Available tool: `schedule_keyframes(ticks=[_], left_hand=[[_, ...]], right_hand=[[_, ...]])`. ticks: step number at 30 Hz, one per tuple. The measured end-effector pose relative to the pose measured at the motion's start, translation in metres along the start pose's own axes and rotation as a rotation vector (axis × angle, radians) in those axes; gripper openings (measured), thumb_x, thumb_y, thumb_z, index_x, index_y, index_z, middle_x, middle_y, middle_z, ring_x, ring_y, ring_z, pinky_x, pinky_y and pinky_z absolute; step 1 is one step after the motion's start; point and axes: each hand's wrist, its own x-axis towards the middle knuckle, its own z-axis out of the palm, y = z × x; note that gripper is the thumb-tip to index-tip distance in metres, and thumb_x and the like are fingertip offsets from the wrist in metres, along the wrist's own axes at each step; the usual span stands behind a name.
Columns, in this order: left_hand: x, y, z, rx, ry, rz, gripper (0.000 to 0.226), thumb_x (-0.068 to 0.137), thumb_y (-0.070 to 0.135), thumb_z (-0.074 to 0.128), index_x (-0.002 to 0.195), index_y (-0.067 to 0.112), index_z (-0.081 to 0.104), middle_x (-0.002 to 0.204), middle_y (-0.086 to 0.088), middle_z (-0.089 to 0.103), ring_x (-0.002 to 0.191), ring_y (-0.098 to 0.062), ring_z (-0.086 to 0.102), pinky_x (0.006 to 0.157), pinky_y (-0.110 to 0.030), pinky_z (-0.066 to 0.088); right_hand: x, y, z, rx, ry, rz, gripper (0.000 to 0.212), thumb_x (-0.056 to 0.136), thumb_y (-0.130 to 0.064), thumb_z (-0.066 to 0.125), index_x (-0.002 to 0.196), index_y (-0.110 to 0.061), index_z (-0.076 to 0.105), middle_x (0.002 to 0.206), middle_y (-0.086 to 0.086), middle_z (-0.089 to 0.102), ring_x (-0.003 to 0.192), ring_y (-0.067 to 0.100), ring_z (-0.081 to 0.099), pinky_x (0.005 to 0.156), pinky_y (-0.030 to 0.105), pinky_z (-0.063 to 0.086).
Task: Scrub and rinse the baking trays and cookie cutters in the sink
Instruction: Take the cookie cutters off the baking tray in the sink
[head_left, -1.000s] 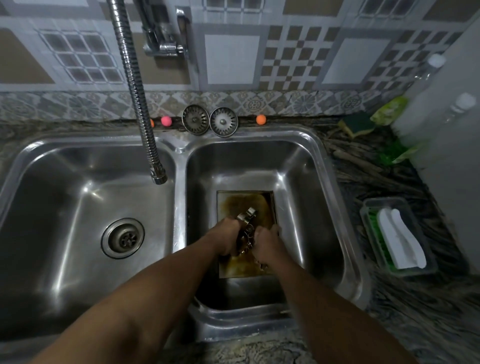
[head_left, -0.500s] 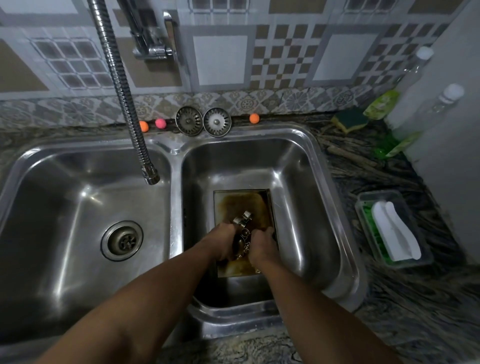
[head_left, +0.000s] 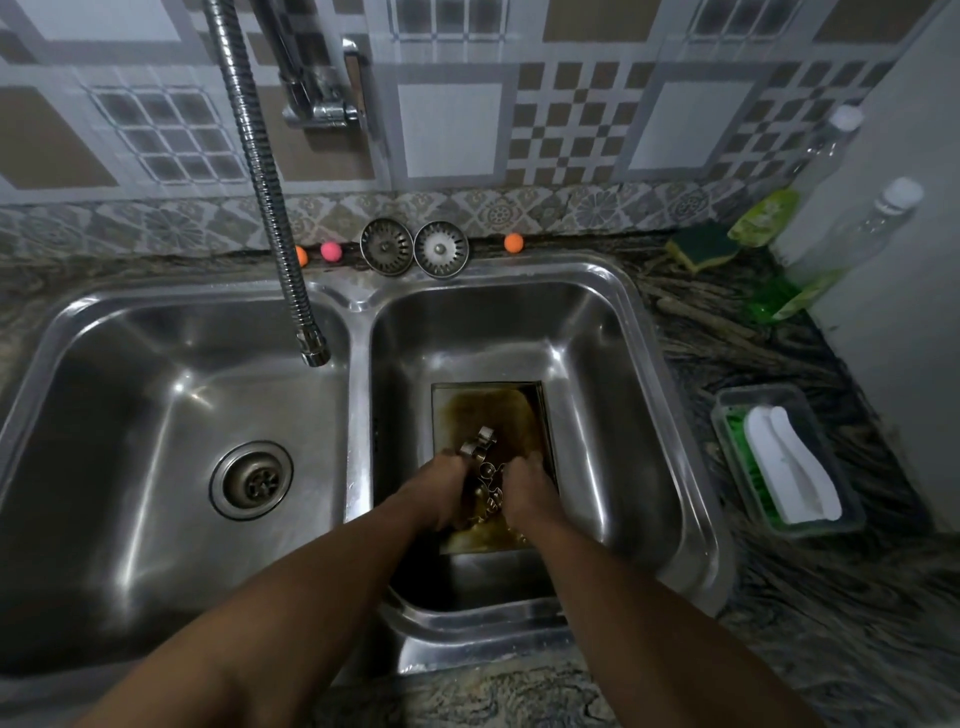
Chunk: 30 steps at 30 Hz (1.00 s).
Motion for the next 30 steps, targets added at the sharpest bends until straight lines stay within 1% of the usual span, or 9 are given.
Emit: schedule_keyframes(ticks=[5,9,12,13,15,19,23,27,30], left_hand=[[0.002,0.007,0.001,-0.061,0.035,0.004,0.061,0.073,0.012,0.08,0.127,0.022,0.053,0.123,0.0,0.057,0.111,-0.017,0.058,0.095,-0.031,0.051],[0.008,0.037,-0.003,-0.067,0.051,0.067,0.068,0.072,0.014,0.081,0.132,0.02,0.05,0.131,-0.001,0.051,0.118,-0.02,0.054,0.1,-0.033,0.049],[0.023,0.061,0.001,-0.034,0.062,0.085,0.071,0.072,0.014,0.081,0.134,0.021,0.049,0.135,-0.003,0.045,0.119,-0.024,0.052,0.101,-0.038,0.048],[0.029,0.07,0.003,-0.028,0.056,0.102,0.069,0.072,0.014,0.081,0.132,0.02,0.05,0.132,-0.003,0.047,0.116,-0.024,0.054,0.1,-0.039,0.05],[0.045,0.088,0.01,-0.023,0.031,0.16,0.056,0.072,0.014,0.08,0.123,0.019,0.057,0.123,-0.003,0.056,0.108,-0.023,0.059,0.094,-0.039,0.053],[0.063,0.109,0.022,0.036,0.005,0.214,0.017,0.082,0.018,0.072,0.098,0.015,0.067,0.102,-0.006,0.067,0.088,-0.019,0.065,0.082,-0.035,0.057],[0.078,0.118,0.038,0.115,-0.01,0.224,0.019,0.085,0.009,0.069,0.103,0.013,0.066,0.107,-0.006,0.062,0.096,-0.022,0.064,0.081,-0.03,0.052],[0.087,0.116,0.039,0.139,-0.03,0.168,0.021,0.084,0.007,0.069,0.105,0.01,0.067,0.106,-0.008,0.067,0.093,-0.023,0.066,0.083,-0.033,0.056],[0.089,0.114,0.036,0.139,-0.055,0.178,0.019,0.082,0.01,0.069,0.101,0.011,0.067,0.101,-0.007,0.068,0.087,-0.021,0.065,0.077,-0.031,0.055]], right_hand=[[0.004,0.003,-0.018,0.081,0.055,0.053,0.017,0.089,-0.003,0.06,0.105,-0.009,0.064,0.126,0.01,0.045,0.093,0.022,0.058,0.081,0.031,0.051],[0.009,0.026,-0.041,0.155,0.116,0.093,0.013,0.09,-0.011,0.062,0.102,-0.014,0.062,0.113,0.005,0.052,0.077,0.007,0.052,0.063,0.019,0.043],[0.006,0.057,-0.051,0.203,0.145,0.18,0.009,0.092,-0.01,0.06,0.101,-0.011,0.06,0.09,0.002,0.057,0.075,0.008,0.056,0.066,0.023,0.05],[0.003,0.066,-0.052,0.198,0.157,0.217,0.008,0.092,-0.009,0.06,0.1,-0.009,0.06,0.089,0.004,0.058,0.078,0.012,0.059,0.069,0.027,0.054],[-0.001,0.084,-0.046,0.123,0.165,0.275,0.01,0.091,-0.009,0.061,0.1,-0.009,0.062,0.102,0.01,0.062,0.084,0.017,0.062,0.075,0.029,0.056],[-0.012,0.095,-0.032,0.065,0.164,0.277,0.018,0.094,-0.01,0.054,0.109,-0.008,0.063,0.126,0.012,0.05,0.099,0.025,0.062,0.08,0.03,0.049],[-0.013,0.096,-0.022,0.073,0.136,0.286,0.025,0.096,-0.012,0.049,0.119,-0.009,0.059,0.125,0.01,0.051,0.1,0.024,0.064,0.085,0.03,0.048],[-0.009,0.099,-0.023,0.034,0.089,0.256,0.028,0.094,-0.008,0.052,0.12,-0.014,0.059,0.141,0.016,0.034,0.107,0.029,0.063,0.095,0.033,0.046],[-0.008,0.099,-0.021,0.025,0.046,0.238,0.037,0.092,-0.007,0.053,0.128,-0.016,0.053,0.147,0.02,0.025,0.112,0.032,0.061,0.098,0.035,0.045]])
